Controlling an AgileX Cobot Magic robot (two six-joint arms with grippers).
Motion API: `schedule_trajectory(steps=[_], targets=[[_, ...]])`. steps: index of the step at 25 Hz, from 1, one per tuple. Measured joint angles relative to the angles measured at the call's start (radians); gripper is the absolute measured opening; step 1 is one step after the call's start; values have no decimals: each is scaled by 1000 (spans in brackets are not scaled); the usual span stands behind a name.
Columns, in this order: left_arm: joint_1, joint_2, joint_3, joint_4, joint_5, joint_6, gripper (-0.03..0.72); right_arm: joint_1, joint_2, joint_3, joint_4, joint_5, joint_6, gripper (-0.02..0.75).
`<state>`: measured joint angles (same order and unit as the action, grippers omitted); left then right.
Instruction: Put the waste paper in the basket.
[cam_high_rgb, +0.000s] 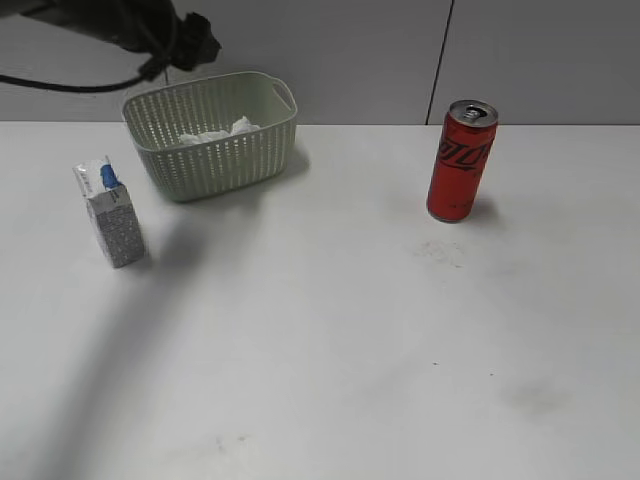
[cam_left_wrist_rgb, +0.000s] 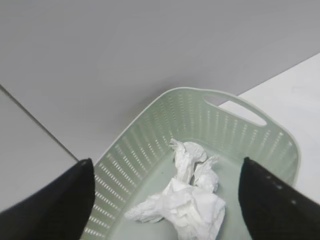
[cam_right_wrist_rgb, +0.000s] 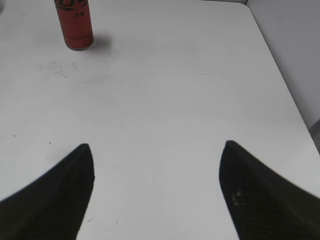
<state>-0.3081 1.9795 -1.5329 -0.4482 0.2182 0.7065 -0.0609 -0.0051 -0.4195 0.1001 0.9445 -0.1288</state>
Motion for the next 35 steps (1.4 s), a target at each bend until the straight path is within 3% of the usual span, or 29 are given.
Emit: schedule_trajectory(steps=[4,12,15,21,27,31,35], targets=[[82,-125,0,-2,143,-60,649,0,0,0,0,0,0,590],[383,-329,0,28,593,-276,620,0,0,0,0,0,0,590],[452,-373,0,75,738,-313,591,0,0,0,0,0,0,590],[422,-448,0,185,885,-356,564,0,0,0,0,0,0,589],[267,-525,0,382,983,-462,561,0,0,0,0,0,0,589],[242,-575,35,325,994,-485,561,0,0,0,0,0,0,589],[240,-669,188,294,976,-487,561,0,0,0,0,0,0,589]])
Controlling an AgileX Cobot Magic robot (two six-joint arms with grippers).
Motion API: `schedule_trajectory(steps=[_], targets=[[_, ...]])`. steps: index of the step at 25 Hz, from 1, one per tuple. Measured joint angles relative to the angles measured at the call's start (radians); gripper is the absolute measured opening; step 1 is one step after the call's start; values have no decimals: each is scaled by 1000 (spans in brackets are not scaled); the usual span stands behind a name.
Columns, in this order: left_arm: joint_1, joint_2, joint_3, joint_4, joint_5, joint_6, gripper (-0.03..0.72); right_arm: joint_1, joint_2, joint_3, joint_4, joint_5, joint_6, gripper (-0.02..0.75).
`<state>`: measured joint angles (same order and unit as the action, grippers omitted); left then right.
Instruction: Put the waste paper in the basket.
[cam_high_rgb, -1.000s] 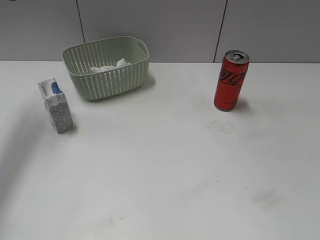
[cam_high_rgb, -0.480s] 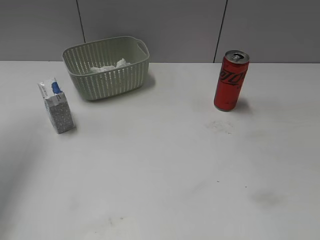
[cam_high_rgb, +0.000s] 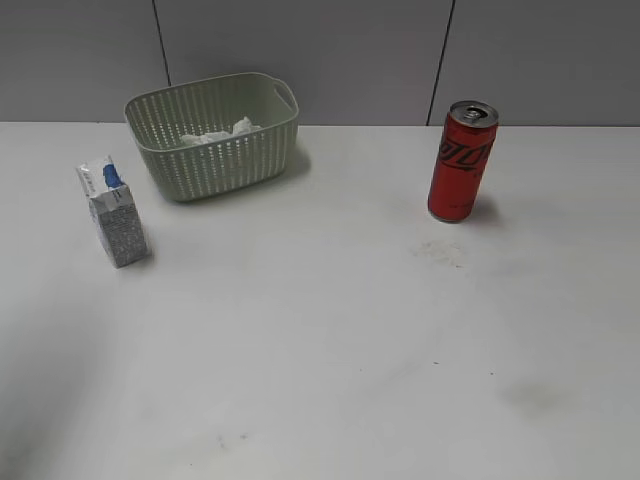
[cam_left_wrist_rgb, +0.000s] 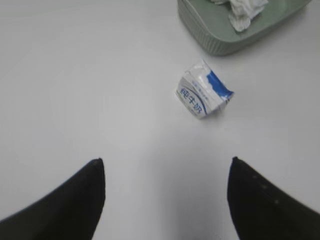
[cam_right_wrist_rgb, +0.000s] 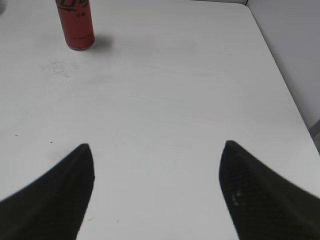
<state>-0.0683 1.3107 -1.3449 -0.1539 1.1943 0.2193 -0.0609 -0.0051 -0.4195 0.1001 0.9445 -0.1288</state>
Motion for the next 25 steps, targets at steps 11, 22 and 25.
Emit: schedule_trajectory(steps=[11,22,25], targets=[[0,-370,535,-45,-149,-1,561,0,0,0,0,0,0,589],[0,-732,806,-42,-229,-1,561,0,0,0,1,0,0,589],[0,-826,806,-43,-239,-1,561,0,0,0,2,0,0,589]])
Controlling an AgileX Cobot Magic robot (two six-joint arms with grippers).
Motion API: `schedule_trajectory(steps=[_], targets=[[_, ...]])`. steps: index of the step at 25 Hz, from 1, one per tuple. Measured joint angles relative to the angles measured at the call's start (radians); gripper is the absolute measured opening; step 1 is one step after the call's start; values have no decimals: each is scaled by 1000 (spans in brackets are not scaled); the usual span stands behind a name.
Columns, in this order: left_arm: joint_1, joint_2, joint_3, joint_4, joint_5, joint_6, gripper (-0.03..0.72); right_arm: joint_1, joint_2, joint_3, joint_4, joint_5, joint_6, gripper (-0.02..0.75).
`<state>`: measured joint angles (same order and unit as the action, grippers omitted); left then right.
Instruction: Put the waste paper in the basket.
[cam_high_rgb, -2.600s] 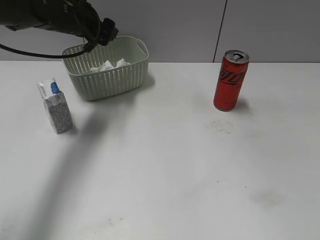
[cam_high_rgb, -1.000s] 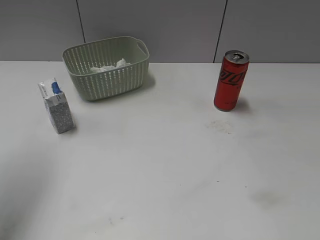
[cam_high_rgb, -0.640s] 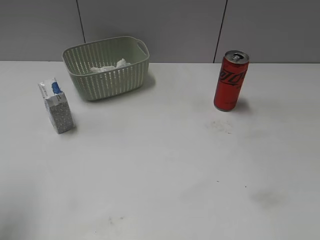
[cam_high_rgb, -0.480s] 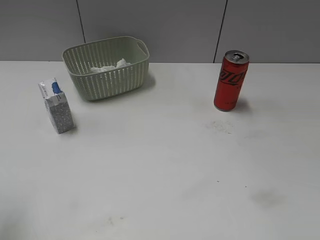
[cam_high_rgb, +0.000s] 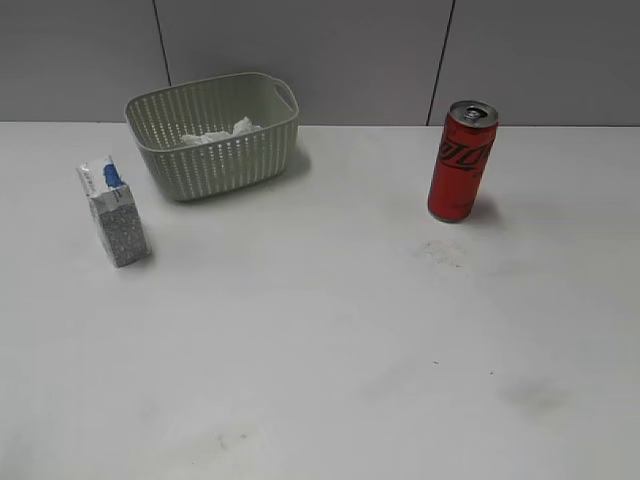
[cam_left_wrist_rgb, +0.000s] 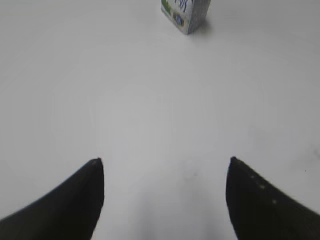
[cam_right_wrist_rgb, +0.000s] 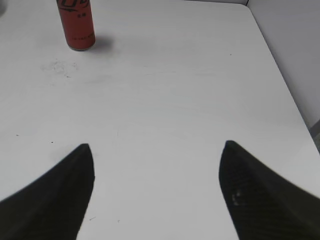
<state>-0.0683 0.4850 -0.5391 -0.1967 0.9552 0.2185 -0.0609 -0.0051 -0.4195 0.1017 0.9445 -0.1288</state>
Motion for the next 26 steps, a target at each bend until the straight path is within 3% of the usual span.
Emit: schedule_trajectory(steps=[26], targets=[[0,-490,34,45,78,-114,561,0,0,0,1,0,0,589]])
